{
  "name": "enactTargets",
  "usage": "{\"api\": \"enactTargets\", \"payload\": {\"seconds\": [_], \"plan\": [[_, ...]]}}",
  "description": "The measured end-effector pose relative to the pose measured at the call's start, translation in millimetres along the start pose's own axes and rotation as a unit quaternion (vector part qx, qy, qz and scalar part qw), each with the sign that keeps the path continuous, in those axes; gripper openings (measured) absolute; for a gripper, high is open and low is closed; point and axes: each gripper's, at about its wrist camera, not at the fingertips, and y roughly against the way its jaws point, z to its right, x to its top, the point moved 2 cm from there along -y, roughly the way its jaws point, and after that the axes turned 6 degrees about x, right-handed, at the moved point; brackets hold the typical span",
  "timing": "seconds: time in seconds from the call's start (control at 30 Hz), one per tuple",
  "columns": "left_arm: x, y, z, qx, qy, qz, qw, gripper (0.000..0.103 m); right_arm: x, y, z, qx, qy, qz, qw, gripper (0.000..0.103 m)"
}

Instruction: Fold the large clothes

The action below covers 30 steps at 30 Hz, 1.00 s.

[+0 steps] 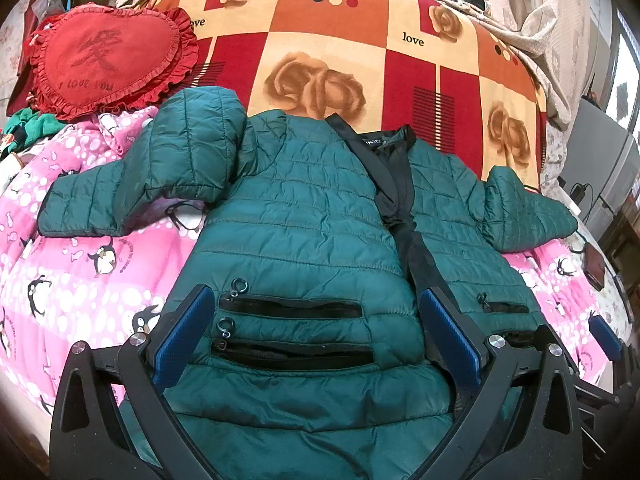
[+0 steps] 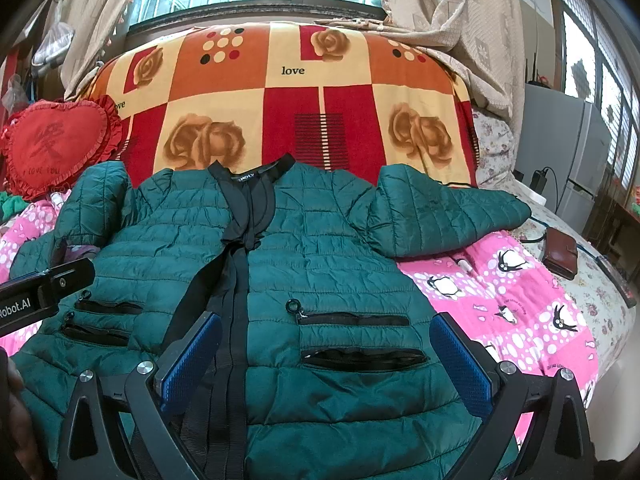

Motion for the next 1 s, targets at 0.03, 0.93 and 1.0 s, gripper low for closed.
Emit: {"api": "enactTargets", "payload": {"seconds": [0.03, 0.93, 1.0], "plan": [[0.0, 0.0, 0.1, 0.0, 0.0, 0.0, 1.0, 0.103, -0.1, 0.7, 0.4, 0.0, -0.001, 0.0, 1.0, 0.103], [-3.9, -9.9, 3.2, 0.029, -0.008, -0.012, 0.9995, 0.103, -8.5, 10.1, 52.8, -0.058, 0.012, 0.011, 0.998, 0.103], [-3.4, -11.3, 3.8, 0.028, -0.008, -0.014, 0.9995, 0.103, -9.5, 8.7, 49.0, -0.058, 0.02, 0.009, 0.998, 0.103]]}}
